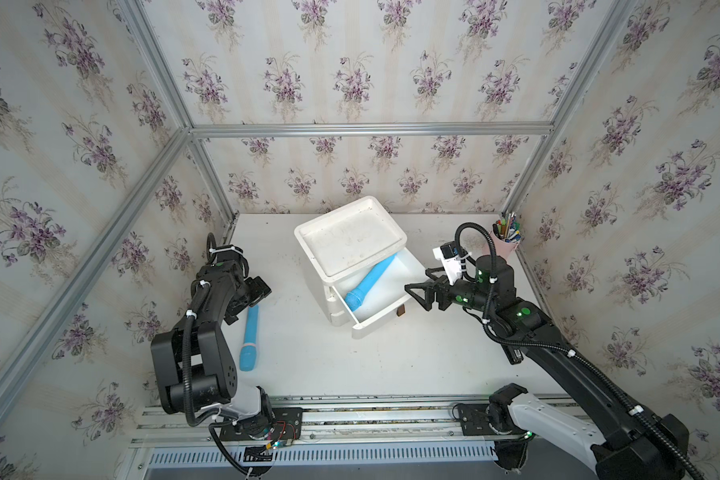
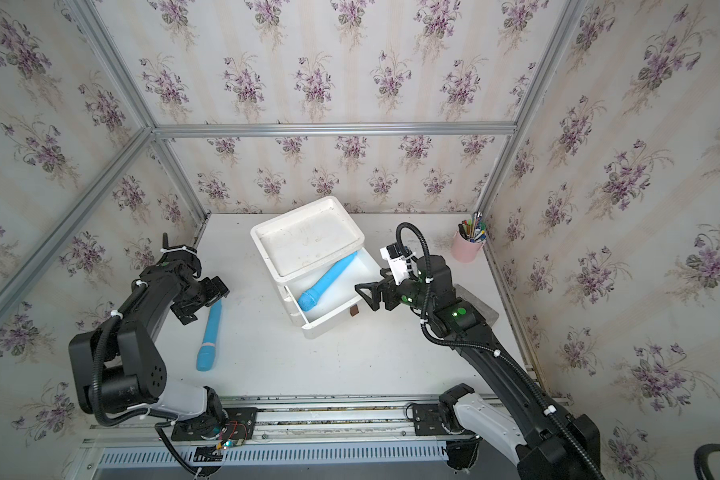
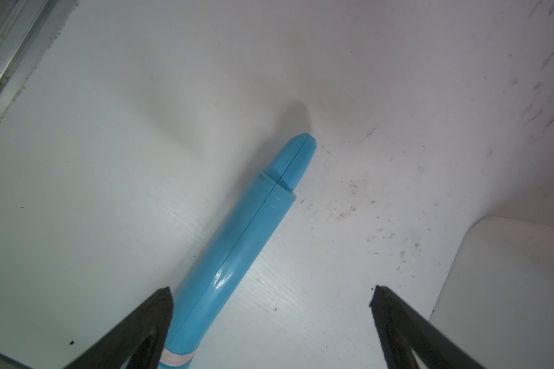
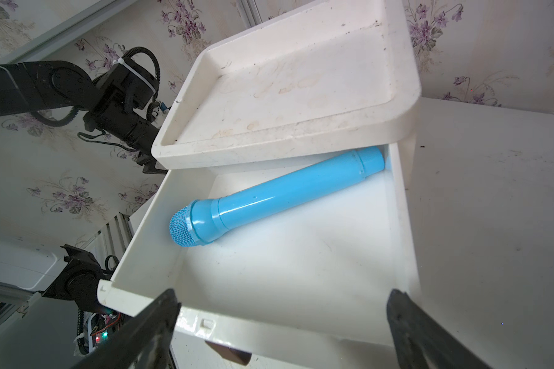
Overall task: Take the microphone out of the drawer
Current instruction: Adjust the microphone at the center of the board.
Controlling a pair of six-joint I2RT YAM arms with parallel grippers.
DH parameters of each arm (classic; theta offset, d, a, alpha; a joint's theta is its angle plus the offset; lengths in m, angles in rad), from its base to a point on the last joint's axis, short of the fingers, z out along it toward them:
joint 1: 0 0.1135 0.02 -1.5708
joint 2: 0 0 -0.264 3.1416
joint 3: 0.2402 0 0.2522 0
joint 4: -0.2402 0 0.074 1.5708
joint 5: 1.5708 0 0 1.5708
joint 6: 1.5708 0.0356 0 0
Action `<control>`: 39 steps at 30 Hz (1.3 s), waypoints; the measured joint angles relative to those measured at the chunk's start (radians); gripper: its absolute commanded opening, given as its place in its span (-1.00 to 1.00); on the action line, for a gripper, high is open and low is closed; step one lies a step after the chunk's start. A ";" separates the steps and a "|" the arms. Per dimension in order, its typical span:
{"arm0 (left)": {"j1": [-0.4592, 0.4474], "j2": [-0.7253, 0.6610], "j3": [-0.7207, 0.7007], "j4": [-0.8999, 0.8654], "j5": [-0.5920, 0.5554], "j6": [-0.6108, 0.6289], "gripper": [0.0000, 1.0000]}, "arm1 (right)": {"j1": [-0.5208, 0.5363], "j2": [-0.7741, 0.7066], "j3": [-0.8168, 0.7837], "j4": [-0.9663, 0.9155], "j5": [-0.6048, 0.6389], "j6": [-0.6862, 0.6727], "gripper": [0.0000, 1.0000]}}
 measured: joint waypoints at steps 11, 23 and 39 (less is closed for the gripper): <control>0.077 0.092 -0.057 0.082 0.113 -0.027 0.99 | 0.000 0.012 -0.006 0.005 0.004 -0.010 0.99; 0.061 0.061 -0.122 0.103 0.224 -0.001 0.79 | 0.000 0.025 -0.002 0.012 0.003 -0.026 0.99; -0.023 0.117 -0.099 0.074 0.264 0.089 0.16 | 0.000 -0.011 -0.016 0.005 0.010 -0.026 0.99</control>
